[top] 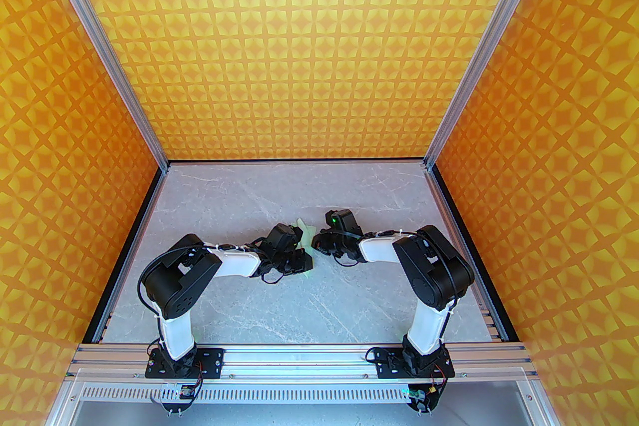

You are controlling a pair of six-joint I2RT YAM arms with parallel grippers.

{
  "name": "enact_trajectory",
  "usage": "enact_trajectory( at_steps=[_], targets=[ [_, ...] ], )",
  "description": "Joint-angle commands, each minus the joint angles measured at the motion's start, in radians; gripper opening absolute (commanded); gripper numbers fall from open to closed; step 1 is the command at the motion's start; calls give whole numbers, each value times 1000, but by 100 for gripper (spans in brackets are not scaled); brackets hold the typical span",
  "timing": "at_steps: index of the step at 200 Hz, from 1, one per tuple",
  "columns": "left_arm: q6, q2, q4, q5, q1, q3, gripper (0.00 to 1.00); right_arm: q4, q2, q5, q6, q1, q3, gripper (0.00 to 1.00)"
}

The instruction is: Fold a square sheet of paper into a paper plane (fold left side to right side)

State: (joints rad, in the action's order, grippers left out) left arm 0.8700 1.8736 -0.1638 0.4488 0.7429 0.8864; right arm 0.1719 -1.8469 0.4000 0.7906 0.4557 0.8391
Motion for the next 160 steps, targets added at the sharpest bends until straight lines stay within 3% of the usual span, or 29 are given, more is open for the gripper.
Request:
enact_trajectory(
  at_steps=[1,160],
  targets=[
    [-2,21,-2,18,10,-7,16,-18,-29,-24,-17,-6,21,0],
    [30,-13,-13,18,47,-39,17,-45,-44,-40,-18,-6,28,0]
  ],
)
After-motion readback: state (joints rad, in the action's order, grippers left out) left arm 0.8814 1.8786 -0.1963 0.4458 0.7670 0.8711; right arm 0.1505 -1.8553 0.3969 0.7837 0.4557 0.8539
